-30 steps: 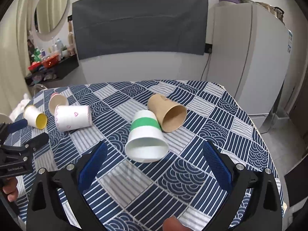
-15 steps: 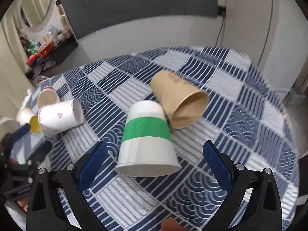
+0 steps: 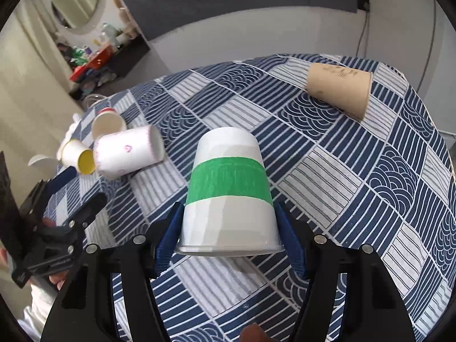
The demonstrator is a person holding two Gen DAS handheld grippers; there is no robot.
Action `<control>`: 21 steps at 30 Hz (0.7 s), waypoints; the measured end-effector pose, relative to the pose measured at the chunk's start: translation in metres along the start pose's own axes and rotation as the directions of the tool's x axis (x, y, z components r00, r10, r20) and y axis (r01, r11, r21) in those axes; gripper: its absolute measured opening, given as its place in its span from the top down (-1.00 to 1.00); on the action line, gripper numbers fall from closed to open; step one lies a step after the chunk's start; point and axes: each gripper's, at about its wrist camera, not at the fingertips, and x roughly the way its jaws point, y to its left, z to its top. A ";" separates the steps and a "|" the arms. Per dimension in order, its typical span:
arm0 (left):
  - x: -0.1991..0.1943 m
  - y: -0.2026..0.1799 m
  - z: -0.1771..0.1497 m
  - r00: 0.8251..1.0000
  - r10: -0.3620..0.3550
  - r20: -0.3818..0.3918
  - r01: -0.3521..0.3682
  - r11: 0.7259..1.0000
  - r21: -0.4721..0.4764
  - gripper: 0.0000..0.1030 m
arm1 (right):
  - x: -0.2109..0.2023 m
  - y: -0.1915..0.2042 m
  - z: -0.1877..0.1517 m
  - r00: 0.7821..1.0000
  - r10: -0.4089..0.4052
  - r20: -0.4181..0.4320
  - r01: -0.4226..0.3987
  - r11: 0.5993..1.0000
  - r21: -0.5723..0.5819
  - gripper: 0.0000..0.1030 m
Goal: Flip cup upside down
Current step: 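Lift the green-banded cup with the right tool toward the left tool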
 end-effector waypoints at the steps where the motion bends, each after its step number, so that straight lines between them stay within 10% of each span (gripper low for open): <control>1: -0.004 0.003 -0.001 1.000 0.000 0.002 0.000 1.000 -0.004 -0.89 | -0.003 0.004 -0.001 1.000 0.007 0.003 -0.007 1.000 -0.012 -0.19; 21: -0.083 0.099 -0.042 0.996 0.088 0.031 -0.084 0.991 -0.105 -0.89 | 0.009 0.129 -0.044 0.989 0.125 -0.076 -0.140 0.958 -0.249 -0.20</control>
